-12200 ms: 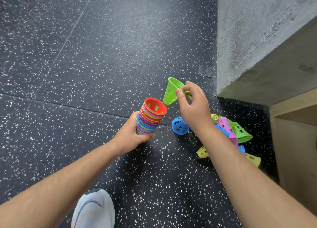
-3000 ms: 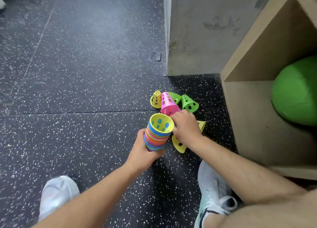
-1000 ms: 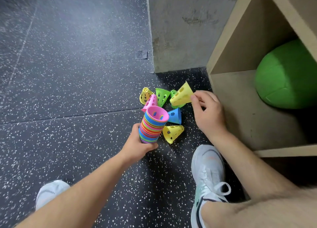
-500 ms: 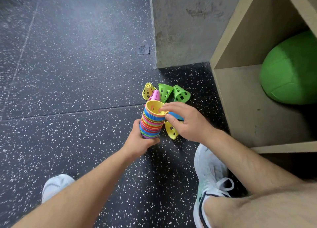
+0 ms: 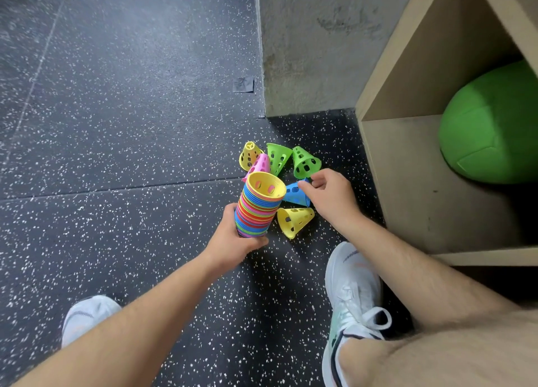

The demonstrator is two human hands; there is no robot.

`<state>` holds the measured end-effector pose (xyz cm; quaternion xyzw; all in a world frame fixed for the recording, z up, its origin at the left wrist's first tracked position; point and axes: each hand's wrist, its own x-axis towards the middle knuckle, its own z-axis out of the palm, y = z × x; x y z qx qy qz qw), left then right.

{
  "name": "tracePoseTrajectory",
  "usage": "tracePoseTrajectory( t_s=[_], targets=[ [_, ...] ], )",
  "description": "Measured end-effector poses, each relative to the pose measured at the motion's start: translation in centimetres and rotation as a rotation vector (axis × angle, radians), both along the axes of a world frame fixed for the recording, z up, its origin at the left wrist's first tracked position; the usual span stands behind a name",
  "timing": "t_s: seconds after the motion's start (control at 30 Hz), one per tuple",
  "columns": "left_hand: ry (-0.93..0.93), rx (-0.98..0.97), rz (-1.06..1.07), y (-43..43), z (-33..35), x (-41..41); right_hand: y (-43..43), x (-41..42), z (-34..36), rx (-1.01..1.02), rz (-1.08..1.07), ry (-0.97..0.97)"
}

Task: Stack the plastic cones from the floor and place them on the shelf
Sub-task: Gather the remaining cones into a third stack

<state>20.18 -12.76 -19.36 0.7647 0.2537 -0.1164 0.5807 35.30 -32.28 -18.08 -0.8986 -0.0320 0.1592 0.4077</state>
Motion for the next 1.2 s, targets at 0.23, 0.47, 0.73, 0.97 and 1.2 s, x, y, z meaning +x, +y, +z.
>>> tracePoseTrajectory(
  t_s=[0.23,0.47,0.73,0.97,1.2],
  targets=[
    [-0.001,0.004,-0.019,-0.1,-0.3,-0.1,0.6,-0.1,-2.0,-0.158,0.052,0.15],
    [0.002,0.017,-0.023,-0.2,-0.3,-0.1,0.3,-1.1,-0.9,0.023,-0.015,0.041],
    [0.005,0.027,-0.018,-0.3,0.0,-0.1,0.0,-0.8,2.9,0.348,-0.02,-0.274],
    [0.006,0.05,-0.019,-0.5,0.0,0.0,0.3,-2.0,3.5,0.339,0.276,-0.287],
    [0.004,0.021,0.011,-0.4,-0.2,0.1,0.4,-4.0,3.4,0.255,0.52,-0.009]
  ],
)
